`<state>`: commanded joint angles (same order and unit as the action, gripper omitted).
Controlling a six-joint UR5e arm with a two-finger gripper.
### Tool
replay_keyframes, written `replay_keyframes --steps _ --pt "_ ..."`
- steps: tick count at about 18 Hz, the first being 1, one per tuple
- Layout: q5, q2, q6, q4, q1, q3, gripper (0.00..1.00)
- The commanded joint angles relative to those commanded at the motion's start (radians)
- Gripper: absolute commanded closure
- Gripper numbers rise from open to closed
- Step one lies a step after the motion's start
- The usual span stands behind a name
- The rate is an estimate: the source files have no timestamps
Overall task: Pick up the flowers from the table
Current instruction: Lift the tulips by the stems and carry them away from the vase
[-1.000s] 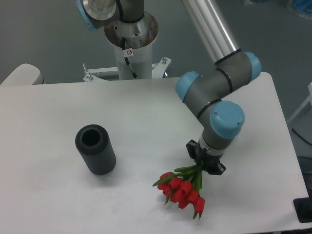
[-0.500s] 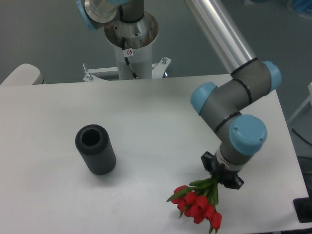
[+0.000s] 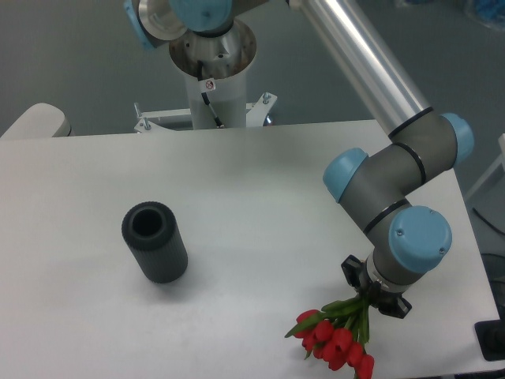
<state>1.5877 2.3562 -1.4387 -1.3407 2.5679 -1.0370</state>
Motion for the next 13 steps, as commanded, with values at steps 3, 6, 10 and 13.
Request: replay_keyframes --steps 3,6,10,13 --pt "0.0 -0.005 -0.025 0.005 -0.003 -0.009 1.0" --pt "0.0 -0.005 -0.029 0.008 -0.003 -0.015 1.0" --pt "0.0 -0.006 -0.029 0.009 -0.003 -0.017 1.0" --pt "0.0 -0.006 -0.029 0.011 -0.003 -0.017 1.0"
